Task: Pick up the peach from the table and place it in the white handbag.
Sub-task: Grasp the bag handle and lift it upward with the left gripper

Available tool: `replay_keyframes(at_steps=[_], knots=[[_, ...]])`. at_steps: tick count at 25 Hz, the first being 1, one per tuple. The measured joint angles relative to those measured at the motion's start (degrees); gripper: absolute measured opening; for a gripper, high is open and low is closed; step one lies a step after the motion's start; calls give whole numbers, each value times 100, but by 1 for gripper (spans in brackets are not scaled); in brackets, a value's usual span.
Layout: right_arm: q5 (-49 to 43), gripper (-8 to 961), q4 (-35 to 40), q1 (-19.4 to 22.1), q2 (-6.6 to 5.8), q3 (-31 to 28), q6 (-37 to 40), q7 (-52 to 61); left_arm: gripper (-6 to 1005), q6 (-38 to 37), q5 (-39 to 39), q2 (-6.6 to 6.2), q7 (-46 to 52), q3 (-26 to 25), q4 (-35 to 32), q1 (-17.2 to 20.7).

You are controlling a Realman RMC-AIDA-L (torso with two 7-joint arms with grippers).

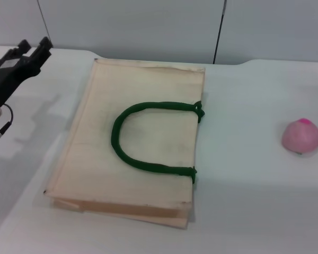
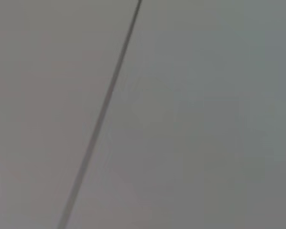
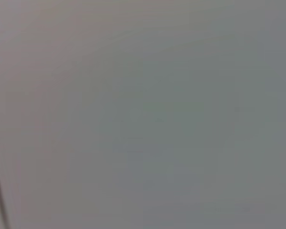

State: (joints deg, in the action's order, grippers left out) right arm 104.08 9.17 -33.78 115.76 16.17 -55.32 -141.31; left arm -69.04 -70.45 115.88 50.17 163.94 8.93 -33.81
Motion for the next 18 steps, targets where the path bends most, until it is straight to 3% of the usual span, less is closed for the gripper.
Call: replay_keyframes(at_steps=[9,18], knots=[[-2075,794,994,-113,-26,139,-426,1993,648,-189,2554,-20,3113,5,1458,-758],[-2480,794,1313,-135,-22,229,-695,2434,649,-244,4699,-83,4652,6,1852,-1497]])
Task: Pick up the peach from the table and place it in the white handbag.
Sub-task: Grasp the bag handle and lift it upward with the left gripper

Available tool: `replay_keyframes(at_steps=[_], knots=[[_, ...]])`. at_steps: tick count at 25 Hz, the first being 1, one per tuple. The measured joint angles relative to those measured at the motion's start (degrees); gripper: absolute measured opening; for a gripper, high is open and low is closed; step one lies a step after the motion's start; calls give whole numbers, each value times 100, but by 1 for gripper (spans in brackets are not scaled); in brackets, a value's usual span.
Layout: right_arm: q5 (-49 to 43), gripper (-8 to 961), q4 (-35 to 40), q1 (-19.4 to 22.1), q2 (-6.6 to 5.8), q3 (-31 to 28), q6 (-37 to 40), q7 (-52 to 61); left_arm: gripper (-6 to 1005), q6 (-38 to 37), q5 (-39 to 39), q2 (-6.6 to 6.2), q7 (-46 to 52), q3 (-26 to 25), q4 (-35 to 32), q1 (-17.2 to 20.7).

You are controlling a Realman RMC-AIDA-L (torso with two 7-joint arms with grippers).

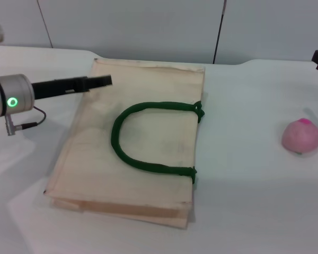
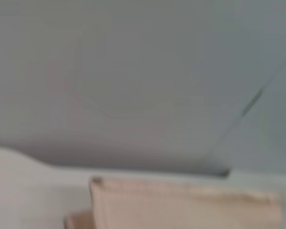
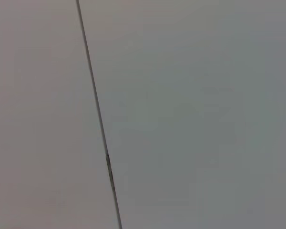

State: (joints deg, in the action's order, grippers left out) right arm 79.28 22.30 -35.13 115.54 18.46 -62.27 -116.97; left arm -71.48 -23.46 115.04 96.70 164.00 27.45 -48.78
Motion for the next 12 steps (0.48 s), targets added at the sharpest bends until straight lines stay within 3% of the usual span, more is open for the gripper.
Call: replay_keyframes(at_steps=[5,12], knots=[[-9,794,13,15,-4,8,-110,6,648,50,1038,-11,390,0,6,-319],[-14,794,20,9,-6,8,-116,9,649,154,1818,22,700,0,10,-586]])
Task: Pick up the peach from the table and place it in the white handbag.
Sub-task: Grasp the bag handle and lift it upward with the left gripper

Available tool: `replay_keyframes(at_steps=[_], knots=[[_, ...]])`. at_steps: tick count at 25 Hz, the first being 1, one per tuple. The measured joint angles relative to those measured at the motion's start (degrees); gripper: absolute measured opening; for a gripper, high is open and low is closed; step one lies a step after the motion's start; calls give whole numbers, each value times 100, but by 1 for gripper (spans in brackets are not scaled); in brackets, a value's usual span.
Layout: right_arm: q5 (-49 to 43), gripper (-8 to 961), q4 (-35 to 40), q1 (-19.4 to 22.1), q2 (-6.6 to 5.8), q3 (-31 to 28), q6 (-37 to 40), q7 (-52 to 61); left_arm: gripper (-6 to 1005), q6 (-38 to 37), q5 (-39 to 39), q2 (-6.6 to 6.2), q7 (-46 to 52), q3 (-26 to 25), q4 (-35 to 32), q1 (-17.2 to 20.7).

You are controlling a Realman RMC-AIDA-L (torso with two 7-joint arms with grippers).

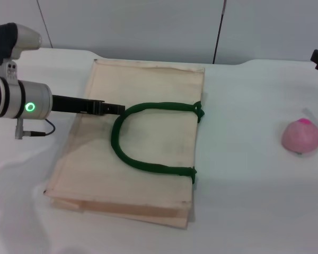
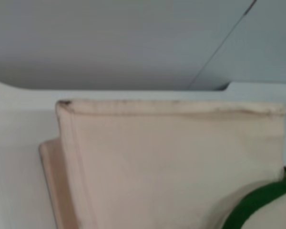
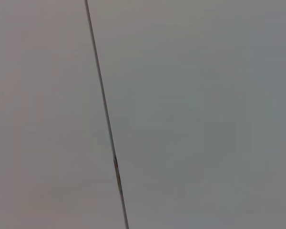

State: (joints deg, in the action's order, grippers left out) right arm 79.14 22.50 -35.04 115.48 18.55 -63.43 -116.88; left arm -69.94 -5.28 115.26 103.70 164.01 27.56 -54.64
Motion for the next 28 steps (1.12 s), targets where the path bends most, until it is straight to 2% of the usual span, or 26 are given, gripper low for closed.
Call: replay_keyframes(at_steps=[14,28], knots=[[-4,795,0,-12,4,0,-3,6,649,82,754,87,60,0,-72,-295],[26,795,0,-11,9,0,-3,8,645,213,1170,84,158,0,-76,-483]])
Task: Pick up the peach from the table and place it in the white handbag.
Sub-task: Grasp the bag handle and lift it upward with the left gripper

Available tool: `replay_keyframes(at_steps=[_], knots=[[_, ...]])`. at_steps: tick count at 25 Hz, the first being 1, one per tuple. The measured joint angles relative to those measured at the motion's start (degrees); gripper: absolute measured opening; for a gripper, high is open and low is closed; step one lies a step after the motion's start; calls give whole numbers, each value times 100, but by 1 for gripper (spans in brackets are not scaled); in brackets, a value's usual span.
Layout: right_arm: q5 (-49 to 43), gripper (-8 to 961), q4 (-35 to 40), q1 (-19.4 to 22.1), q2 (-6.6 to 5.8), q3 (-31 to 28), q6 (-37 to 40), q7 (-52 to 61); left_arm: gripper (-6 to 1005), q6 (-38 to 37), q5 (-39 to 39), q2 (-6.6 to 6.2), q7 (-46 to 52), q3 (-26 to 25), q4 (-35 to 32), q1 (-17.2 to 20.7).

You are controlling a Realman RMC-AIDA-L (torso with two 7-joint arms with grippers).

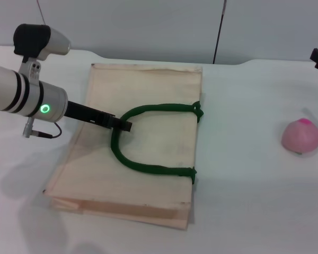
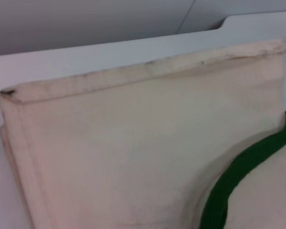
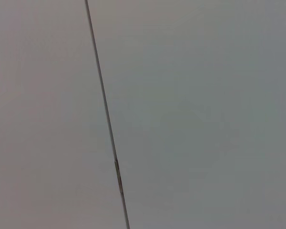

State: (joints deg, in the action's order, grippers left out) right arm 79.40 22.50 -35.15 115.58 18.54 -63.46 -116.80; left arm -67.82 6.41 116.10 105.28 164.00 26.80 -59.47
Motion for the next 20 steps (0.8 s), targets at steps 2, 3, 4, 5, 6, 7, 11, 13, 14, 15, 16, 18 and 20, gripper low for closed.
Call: replay_keyframes(at_steps=[2,3,4,5,6,7,11,13,14,15,16,18,20], knots=[[2,796,0,0,1,0,0,0,643,5,13,-3,-7,0,0,-18],[2,796,0,0,3,0,0,0,602,12,20,-3,-12,0,0,-31],[3,796,0,0,5,0,0,0,562,22,26,-3,-16,0,0,-41],[4,796,0,0,7,0,0,0,542,36,34,-3,-21,0,0,-54],[5,796,0,0,8,0,0,0,521,49,43,-4,-28,0,-3,-62],[6,796,0,0,8,0,0,0,501,57,50,-3,-32,0,-15,-66],[6,796,0,-2,8,0,0,0,419,148,132,-14,-37,0,-166,-102],[6,796,0,-3,8,0,0,0,378,220,187,-14,-37,0,-222,-129],[6,796,0,-3,8,0,0,0,357,284,237,-14,-37,0,-284,-144],[6,796,0,-4,9,0,0,0,337,316,264,-14,-37,0,-320,-148],[6,796,0,-4,9,0,0,0,312,362,293,-14,-37,0,-357,-155],[6,796,0,-5,9,0,0,0,262,409,323,-13,-37,0,-387,-161],[8,796,0,-7,8,0,0,0,212,435,332,-13,-36,0,-401,-164]])
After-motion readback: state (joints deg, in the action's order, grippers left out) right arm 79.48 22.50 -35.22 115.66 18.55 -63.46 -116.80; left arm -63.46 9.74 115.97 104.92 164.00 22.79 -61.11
